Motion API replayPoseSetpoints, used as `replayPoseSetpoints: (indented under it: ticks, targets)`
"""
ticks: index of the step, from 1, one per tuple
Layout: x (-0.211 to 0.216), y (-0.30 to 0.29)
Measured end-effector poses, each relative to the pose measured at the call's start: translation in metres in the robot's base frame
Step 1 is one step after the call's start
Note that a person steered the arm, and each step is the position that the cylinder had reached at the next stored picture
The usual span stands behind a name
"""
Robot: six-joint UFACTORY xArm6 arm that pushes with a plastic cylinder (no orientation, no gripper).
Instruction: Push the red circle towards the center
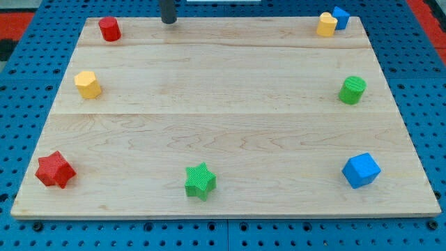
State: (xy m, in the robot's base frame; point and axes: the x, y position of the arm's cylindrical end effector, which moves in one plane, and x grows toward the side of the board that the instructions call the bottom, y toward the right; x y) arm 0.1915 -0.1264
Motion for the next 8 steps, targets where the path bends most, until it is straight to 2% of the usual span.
replayPoseSetpoints:
  ticks: [4, 6, 8]
  targets:
    - [0.0, -0.127]
    - [0.025, -0.116]
    - [0.063, -0.081]
